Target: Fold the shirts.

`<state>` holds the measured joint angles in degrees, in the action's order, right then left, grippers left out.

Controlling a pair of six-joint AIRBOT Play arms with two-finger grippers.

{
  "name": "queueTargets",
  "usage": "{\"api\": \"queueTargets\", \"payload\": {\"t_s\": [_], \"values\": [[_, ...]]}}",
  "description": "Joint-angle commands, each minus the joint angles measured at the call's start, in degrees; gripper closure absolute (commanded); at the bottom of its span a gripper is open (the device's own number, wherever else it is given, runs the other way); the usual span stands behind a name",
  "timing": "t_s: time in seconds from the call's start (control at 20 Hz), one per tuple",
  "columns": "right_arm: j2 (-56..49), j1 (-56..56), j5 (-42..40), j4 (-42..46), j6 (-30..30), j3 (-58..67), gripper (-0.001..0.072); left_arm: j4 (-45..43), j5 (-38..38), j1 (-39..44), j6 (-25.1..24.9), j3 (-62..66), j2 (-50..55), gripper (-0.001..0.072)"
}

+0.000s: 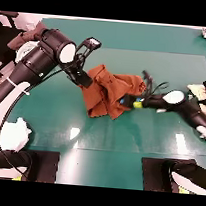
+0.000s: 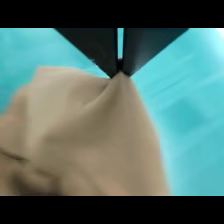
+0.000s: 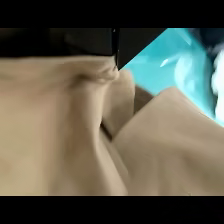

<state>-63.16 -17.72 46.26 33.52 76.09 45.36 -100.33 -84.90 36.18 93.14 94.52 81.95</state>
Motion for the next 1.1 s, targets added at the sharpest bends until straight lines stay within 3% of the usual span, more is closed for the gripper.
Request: {"api": "queueTargets", "payload": {"t_s": [0.0, 0.2, 0.4, 0.55, 0.65, 1.05], "values": [[7.6, 11.0, 5.9, 17.1, 7.2, 8.7, 0.0692, -5.9, -2.6, -4.4, -1.5, 0.1, -0.3, 0.0685], [11.4, 30.0, 12.9, 19.0, 3.3, 20.5, 0.0693, -3.7, -1.1, -12.8, -2.8, 0.1, -0.2, 0.0685], [5.7, 40.4, 18.9, 18.8, -1.3, 34.1, 0.0692, -1.3, 2.8, -17.1, -4.3, 3.7, -0.2, 0.0685], [-1.5, 40.1, 19.5, 17.4, -2.5, 42.2, 0.0692, -0.1, 8.1, -18.1, -8.2, 8.9, -0.1, 0.0685], [-5.8, 37.2, 20.9, 15.8, -4.5, 46.9, 0.0692, 2.8, 9.6, -18.9, -8.3, 12.2, -0.1, 0.0685], [-9.6, 25.5, 27.5, 27.5, -4.8, 62.1, 0.0692, 3.7, 2.0, -19.1, -4.8, 15.2, -0.1, 0.0684]]}}
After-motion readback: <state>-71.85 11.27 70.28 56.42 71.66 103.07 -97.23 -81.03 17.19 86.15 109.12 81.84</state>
